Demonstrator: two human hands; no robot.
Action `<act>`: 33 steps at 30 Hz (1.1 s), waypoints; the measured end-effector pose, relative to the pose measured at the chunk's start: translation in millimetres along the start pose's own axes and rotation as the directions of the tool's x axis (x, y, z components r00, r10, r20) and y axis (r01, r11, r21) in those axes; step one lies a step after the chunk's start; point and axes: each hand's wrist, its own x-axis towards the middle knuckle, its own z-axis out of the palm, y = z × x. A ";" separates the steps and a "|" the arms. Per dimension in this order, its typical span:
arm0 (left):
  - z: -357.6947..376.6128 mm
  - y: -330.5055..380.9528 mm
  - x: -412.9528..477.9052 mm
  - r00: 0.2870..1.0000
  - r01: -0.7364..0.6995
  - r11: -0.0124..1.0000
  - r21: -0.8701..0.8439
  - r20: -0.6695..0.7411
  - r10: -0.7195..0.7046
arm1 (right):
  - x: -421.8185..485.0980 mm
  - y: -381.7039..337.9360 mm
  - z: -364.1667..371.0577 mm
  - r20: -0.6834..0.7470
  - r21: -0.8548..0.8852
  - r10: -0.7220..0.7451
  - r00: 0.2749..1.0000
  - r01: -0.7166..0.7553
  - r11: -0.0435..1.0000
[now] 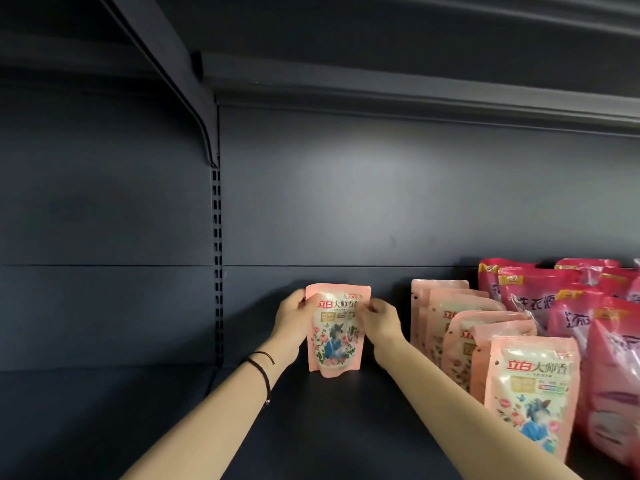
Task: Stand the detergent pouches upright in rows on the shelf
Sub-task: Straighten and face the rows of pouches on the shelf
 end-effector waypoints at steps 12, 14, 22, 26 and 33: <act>5.5 54.1 -77.1 0.974 -0.223 0.974 -0.036 -0.040 0.221 | -66.1 -23.3 -57.6 0.086 0.215 -0.291 0.953 0.268 0.939; 15.2 59.8 -95.3 0.967 -0.249 0.968 -0.030 -0.073 0.246 | -76.9 -25.3 -71.1 0.118 0.251 -0.306 0.945 0.269 0.930; 67.3 75.1 -168.6 0.922 -0.336 0.940 -0.067 -0.227 0.313 | -115.0 -25.6 -140.8 0.238 0.257 -0.387 0.891 0.327 0.910; 96.6 76.0 -198.6 0.917 -0.340 0.936 -0.091 -0.253 0.309 | -128.4 -20.8 -175.9 0.241 0.292 -0.411 0.879 0.339 0.894; 138.1 69.6 -221.9 0.942 -0.295 0.948 -0.119 -0.201 0.268 | -131.7 -3.7 -221.7 0.233 0.339 -0.393 0.889 0.305 0.890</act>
